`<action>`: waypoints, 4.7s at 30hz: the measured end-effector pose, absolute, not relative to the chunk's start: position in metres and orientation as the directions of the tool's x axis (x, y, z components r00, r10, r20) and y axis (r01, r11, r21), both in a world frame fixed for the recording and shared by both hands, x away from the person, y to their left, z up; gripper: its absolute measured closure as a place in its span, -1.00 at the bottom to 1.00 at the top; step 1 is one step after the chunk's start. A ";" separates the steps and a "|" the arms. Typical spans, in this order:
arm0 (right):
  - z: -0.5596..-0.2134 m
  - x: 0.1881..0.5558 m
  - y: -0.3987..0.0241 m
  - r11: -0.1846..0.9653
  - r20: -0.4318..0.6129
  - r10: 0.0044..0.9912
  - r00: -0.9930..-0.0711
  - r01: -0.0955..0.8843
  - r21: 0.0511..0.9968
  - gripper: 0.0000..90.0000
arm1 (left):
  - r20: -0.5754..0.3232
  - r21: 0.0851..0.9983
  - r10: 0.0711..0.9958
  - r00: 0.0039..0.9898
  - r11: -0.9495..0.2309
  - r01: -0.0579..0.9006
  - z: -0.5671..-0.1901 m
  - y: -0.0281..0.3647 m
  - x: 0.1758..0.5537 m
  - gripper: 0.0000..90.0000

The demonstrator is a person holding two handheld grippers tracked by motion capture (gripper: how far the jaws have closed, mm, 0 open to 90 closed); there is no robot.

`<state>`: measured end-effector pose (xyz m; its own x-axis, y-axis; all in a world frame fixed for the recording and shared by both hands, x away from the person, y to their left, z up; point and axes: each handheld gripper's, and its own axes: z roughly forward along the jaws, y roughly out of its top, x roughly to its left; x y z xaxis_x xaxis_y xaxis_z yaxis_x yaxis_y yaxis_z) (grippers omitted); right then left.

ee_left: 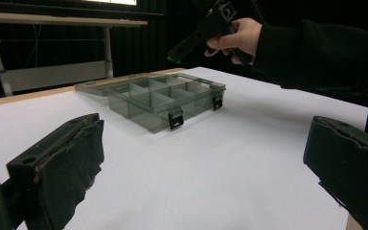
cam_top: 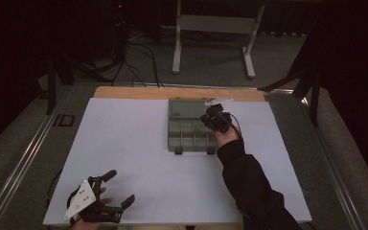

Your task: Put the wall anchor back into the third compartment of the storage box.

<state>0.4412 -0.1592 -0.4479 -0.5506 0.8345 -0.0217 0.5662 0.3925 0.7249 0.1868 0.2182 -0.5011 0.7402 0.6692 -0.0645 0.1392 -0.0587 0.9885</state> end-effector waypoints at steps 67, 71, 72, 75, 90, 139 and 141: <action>-0.441 0.426 -0.162 0.340 0.174 0.749 -0.640 0.596 0.728 -0.71 | -0.080 0.986 0.680 0.729 -0.052 0.156 -0.503 0.217 0.191 -1.00; -0.438 0.418 -0.165 0.378 0.119 0.745 -0.657 0.561 0.736 -0.73 | -0.075 0.986 0.680 0.729 -0.057 0.155 -0.503 0.217 0.190 -1.00; -0.437 0.416 -0.166 0.385 0.111 0.740 -0.664 0.553 0.739 -0.73 | -0.075 0.986 0.680 0.730 -0.058 0.155 -0.503 0.217 0.190 -0.99; -0.434 0.410 -0.169 0.385 0.109 0.734 -0.670 0.544 0.746 -0.74 | -0.075 0.986 0.679 0.730 -0.057 0.154 -0.502 0.217 0.190 -1.00; -0.426 0.368 -0.198 0.362 0.131 0.643 -0.755 0.451 0.816 -0.75 | -0.070 0.987 0.677 0.733 -0.058 0.148 -0.502 0.217 0.188 -0.99; -0.481 0.251 -0.297 0.268 0.091 0.542 -0.836 0.274 0.924 -0.68 | -0.065 0.987 0.670 0.739 -0.067 0.147 -0.501 0.215 0.190 -1.00; -0.484 0.248 -0.300 0.265 0.094 0.545 -0.833 0.278 0.923 -0.68 | -0.065 0.987 0.671 0.739 -0.066 0.147 -0.501 0.215 0.190 -1.00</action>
